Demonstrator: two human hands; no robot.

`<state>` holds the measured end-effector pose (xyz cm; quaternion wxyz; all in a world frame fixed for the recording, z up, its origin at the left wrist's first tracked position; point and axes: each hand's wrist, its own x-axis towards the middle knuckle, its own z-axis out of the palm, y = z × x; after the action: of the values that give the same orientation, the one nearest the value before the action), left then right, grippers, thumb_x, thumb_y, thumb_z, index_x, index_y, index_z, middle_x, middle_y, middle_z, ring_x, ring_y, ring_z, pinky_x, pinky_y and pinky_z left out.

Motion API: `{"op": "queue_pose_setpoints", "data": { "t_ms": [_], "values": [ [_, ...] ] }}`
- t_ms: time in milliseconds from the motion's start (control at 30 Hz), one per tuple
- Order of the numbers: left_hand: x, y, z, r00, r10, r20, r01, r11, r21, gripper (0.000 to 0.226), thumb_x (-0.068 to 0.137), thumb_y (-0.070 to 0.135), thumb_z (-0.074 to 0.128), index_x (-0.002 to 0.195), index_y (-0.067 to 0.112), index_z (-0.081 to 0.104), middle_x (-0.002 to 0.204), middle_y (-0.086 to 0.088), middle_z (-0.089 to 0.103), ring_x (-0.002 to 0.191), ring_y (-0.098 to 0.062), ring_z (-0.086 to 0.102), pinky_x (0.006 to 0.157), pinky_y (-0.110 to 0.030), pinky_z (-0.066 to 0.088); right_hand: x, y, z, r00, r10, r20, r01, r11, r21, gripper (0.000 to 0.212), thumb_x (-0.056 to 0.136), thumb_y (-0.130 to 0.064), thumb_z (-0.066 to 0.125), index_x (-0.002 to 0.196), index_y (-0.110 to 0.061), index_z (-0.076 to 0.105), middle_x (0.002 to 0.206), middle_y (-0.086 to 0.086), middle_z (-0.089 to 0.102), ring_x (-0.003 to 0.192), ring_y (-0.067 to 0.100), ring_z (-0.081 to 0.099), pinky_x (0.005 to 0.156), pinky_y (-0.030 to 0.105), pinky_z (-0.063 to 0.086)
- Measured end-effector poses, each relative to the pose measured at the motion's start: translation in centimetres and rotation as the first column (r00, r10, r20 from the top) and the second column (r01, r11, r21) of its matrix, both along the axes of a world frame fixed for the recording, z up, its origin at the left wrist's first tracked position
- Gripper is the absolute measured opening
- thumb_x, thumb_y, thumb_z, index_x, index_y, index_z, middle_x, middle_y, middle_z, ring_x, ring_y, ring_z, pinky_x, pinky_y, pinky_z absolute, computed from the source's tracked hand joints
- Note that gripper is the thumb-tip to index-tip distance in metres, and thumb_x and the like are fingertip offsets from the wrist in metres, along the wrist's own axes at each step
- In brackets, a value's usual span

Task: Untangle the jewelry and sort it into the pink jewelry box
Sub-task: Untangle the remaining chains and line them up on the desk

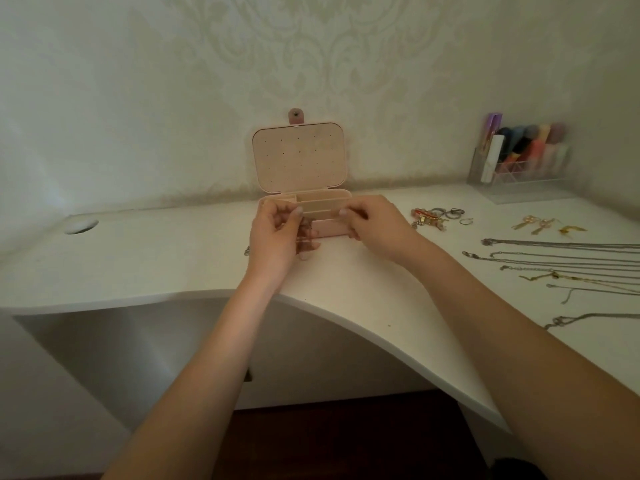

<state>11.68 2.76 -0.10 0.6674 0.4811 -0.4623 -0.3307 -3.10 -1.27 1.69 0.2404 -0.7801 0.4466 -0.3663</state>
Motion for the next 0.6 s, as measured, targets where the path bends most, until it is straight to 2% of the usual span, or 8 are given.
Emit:
{"op": "queue_pose_setpoints", "data": {
  "t_ms": [67, 133, 233, 300, 367, 467, 533, 600],
  "values": [
    [0.0, 0.1, 0.0, 0.997, 0.05, 0.055, -0.05, 0.999, -0.002, 0.003, 0.097, 0.007, 0.047, 0.095, 0.008, 0.049, 0.077, -0.01, 0.056, 0.048, -0.006, 0.058, 0.04, -0.019, 0.045, 0.1, 0.3, 0.2, 0.992, 0.02, -0.128, -0.026, 0.999, -0.045, 0.025, 0.097, -0.011, 0.046, 0.092, -0.005, 0.07, 0.069, -0.004, 0.053, 0.07, 0.014, 0.048, 0.062, 0.019, 0.036],
    [0.0, 0.1, -0.1, 0.993, 0.089, 0.083, -0.088, 0.996, -0.011, 0.01, 0.098, 0.009, 0.045, 0.09, 0.014, 0.048, 0.077, -0.01, 0.055, 0.045, -0.006, 0.056, 0.038, -0.019, 0.043, 0.1, 0.5, 0.5, 0.99, 0.027, -0.139, -0.031, 0.999, -0.028, 0.027, 0.098, -0.013, 0.045, 0.087, -0.014, 0.07, 0.077, -0.001, 0.056, 0.071, 0.014, 0.048, 0.064, 0.018, 0.037],
    [-0.1, 0.2, 0.0, 0.998, 0.024, 0.061, -0.024, 1.0, 0.006, 0.002, 0.098, 0.008, 0.046, 0.097, 0.007, 0.047, 0.066, -0.01, 0.053, 0.041, -0.012, 0.056, 0.039, -0.022, 0.042, 0.2, 0.8, 0.5, 0.999, 0.053, 0.012, -0.054, 0.996, 0.071, 0.027, 0.099, -0.018, 0.045, 0.083, -0.015, 0.067, 0.07, -0.001, 0.059, 0.064, 0.011, 0.052, 0.066, 0.025, 0.041],
    [-0.2, 0.4, 0.1, 0.996, -0.041, 0.075, 0.04, 0.999, 0.017, 0.005, 0.096, 0.007, 0.051, 0.099, 0.004, 0.048, 0.056, -0.006, 0.054, 0.039, -0.015, 0.056, 0.039, -0.022, 0.043, 0.6, 1.2, 0.4, 0.989, 0.091, 0.117, -0.111, 0.979, 0.172, 0.029, 0.099, -0.025, 0.047, 0.09, -0.008, 0.068, 0.081, 0.002, 0.067, 0.066, 0.01, 0.056, 0.062, 0.021, 0.044],
    [-0.4, 0.7, 0.3, 0.992, -0.095, 0.089, 0.094, 0.996, 0.009, 0.006, 0.094, 0.007, 0.054, 0.093, 0.008, 0.048, 0.05, 0.0, 0.058, 0.039, -0.015, 0.056, 0.039, -0.022, 0.045, 1.0, 1.5, 0.2, 0.984, 0.128, 0.126, -0.154, 0.961, 0.228, 0.031, 0.098, -0.027, 0.049, 0.097, -0.003, 0.069, 0.087, 0.002, 0.067, 0.068, 0.009, 0.057, 0.054, 0.011, 0.043],
    [-0.3, 0.8, 0.5, 0.992, -0.114, 0.058, 0.113, 0.993, 0.021, 0.006, 0.094, 0.008, 0.054, 0.096, 0.008, 0.049, 0.058, -0.003, 0.062, 0.04, -0.013, 0.056, 0.038, -0.021, 0.044, 1.2, 1.6, -0.2, 0.98, 0.129, 0.149, -0.164, 0.953, 0.254, 0.02, 0.096, -0.017, 0.053, 0.092, -0.004, 0.068, 0.078, 0.0, 0.064, 0.066, 0.007, 0.058, 0.052, 0.005, 0.041],
    [-0.1, 0.7, 0.4, 0.995, -0.095, 0.026, 0.094, 0.995, 0.037, 0.009, 0.094, 0.009, 0.054, 0.101, 0.006, 0.048, 0.066, -0.01, 0.06, 0.039, -0.013, 0.055, 0.037, -0.02, 0.042, 1.0, 1.4, -0.1, 0.969, 0.103, 0.223, -0.17, 0.936, 0.307, 0.017, 0.096, -0.016, 0.053, 0.089, -0.008, 0.067, 0.078, -0.003, 0.065, 0.067, 0.006, 0.06, 0.057, 0.01, 0.044],
    [-0.1, 0.6, 0.4, 0.997, -0.08, 0.019, 0.079, 0.996, 0.044, 0.011, 0.095, 0.01, 0.054, 0.103, 0.007, 0.048, 0.068, -0.01, 0.058, 0.038, -0.012, 0.054, 0.035, -0.017, 0.037, 0.8, 1.3, 0.1, 0.946, 0.079, 0.315, -0.201, 0.904, 0.377, 0.018, 0.097, -0.016, 0.05, 0.089, -0.011, 0.065, 0.087, -0.003, 0.068, 0.07, 0.007, 0.061, 0.063, 0.017, 0.045]
  ]
}}
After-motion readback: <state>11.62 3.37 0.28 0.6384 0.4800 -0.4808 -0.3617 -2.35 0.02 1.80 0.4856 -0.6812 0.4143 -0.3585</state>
